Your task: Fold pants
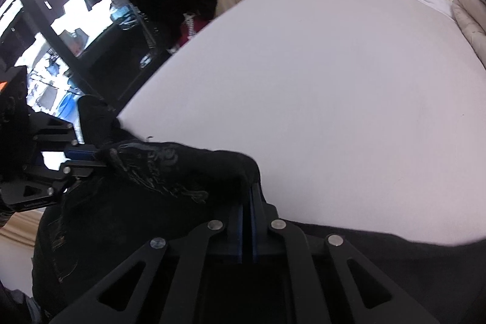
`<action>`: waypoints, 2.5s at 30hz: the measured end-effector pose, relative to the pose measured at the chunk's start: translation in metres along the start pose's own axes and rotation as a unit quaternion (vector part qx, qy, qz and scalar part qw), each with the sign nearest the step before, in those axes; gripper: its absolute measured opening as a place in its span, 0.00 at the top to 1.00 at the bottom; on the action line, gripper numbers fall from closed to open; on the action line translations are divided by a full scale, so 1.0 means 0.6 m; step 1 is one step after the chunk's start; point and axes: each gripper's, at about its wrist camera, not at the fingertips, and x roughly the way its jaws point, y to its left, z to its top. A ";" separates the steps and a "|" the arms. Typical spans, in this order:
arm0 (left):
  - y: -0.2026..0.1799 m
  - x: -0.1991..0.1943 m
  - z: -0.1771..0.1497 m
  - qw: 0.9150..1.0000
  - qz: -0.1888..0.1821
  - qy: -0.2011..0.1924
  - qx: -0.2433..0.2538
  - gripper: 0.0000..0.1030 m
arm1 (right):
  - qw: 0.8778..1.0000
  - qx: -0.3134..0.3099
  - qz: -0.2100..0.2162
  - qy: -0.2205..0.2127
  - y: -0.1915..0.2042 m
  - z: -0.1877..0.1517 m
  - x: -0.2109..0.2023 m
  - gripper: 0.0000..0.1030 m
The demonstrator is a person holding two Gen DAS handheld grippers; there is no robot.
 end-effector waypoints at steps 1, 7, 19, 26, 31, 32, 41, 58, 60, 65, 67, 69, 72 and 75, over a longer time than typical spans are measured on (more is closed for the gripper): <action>-0.003 -0.010 -0.010 1.000 -0.004 0.000 -0.004 0.94 | 1.000 -0.005 0.003 0.002 0.019 -0.010 -0.003 0.95; -0.053 -0.064 -0.098 1.000 -0.014 0.012 0.009 0.94 | 0.993 -0.114 -0.034 0.026 0.131 -0.076 -0.031 0.95; -0.167 -0.117 -0.227 0.992 -0.028 0.055 0.109 0.94 | 0.938 -0.303 -0.150 0.071 0.291 -0.268 -0.072 0.95; -0.208 -0.135 -0.249 0.986 -0.030 0.070 0.145 0.94 | 0.914 -0.350 -0.191 0.081 0.343 -0.311 -0.051 0.95; -0.217 -0.140 -0.246 0.987 -0.035 0.068 0.141 0.94 | 0.902 -0.363 -0.218 0.086 0.361 -0.326 -0.035 0.95; -0.219 -0.143 -0.248 0.987 -0.038 0.067 0.140 0.94 | 0.901 -0.364 -0.222 0.086 0.363 -0.330 -0.038 0.95; -0.234 -0.132 -0.277 0.985 -0.017 0.067 0.156 0.90 | 0.896 -0.357 -0.246 0.093 0.397 -0.372 -0.025 0.95; -0.240 -0.199 -0.199 0.998 -0.048 -0.003 0.043 0.86 | 0.896 -0.325 -0.290 0.082 0.423 -0.408 0.007 0.92; -0.263 -0.155 -0.180 0.997 -0.060 0.000 0.039 0.86 | 0.902 -0.312 -0.289 0.079 0.421 -0.406 0.005 0.92; -0.271 -0.014 -0.184 0.996 -0.056 0.060 -0.019 0.86 | 0.924 -0.255 -0.277 0.058 0.407 -0.399 -0.012 0.89; -0.263 -0.014 -0.189 0.996 -0.064 0.048 -0.045 0.86 | 0.935 -0.227 -0.268 0.044 0.397 -0.399 -0.030 0.71; -0.258 -0.014 -0.192 0.995 -0.069 0.045 -0.058 0.86 | 0.961 -0.156 -0.228 0.003 0.371 -0.397 -0.074 0.43; -0.252 -0.010 -0.190 0.993 -0.077 0.047 -0.078 0.86 | 0.988 -0.013 -0.137 -0.069 0.289 -0.396 -0.150 0.26; -0.246 -0.005 -0.195 0.991 -0.081 0.049 -0.095 0.86 | 0.975 0.166 -0.082 -0.124 0.154 -0.391 -0.210 0.33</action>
